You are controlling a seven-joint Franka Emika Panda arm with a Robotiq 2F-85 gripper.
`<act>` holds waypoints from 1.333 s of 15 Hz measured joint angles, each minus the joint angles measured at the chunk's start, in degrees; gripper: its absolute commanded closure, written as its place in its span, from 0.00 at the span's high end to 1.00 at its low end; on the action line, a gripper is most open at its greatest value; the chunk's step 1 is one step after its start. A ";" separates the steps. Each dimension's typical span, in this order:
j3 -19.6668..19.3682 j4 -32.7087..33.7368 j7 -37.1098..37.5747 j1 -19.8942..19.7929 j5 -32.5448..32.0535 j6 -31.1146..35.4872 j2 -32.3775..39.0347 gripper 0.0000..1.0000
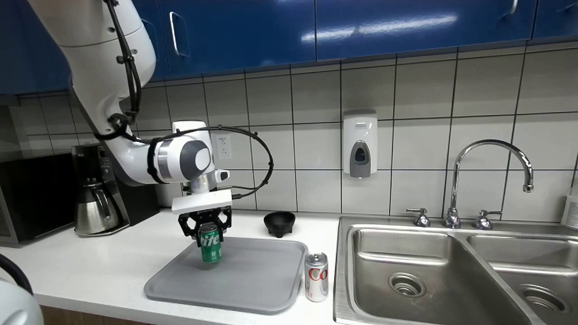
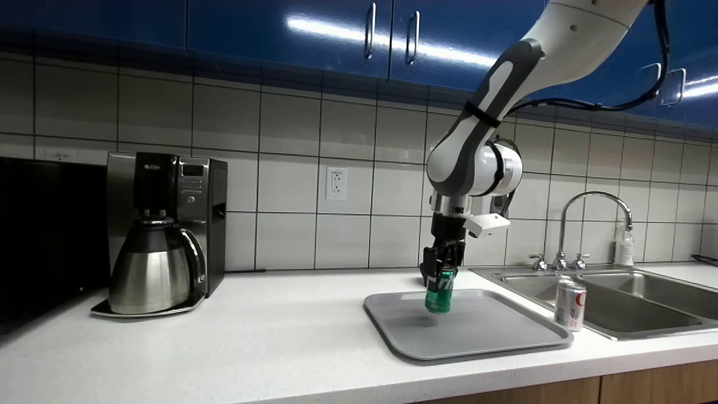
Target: Pick up the silver coke can and put it on the kitchen counter to the right of the gray tray, pick up the green sprite can and put it on the kitchen counter to the left of the gray tray
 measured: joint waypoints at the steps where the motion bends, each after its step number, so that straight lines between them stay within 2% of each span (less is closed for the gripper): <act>1: 0.25 -0.01 0.72 0.72 -0.01 0.00 -0.17 0.39; 5: 1.31 0.00 4.30 3.54 -0.70 0.12 -0.52 0.39; 13: 2.93 0.54 14.89 9.55 -7.80 0.62 -0.51 0.39; 20: 4.43 2.61 18.47 13.03 -10.34 0.62 1.24 0.39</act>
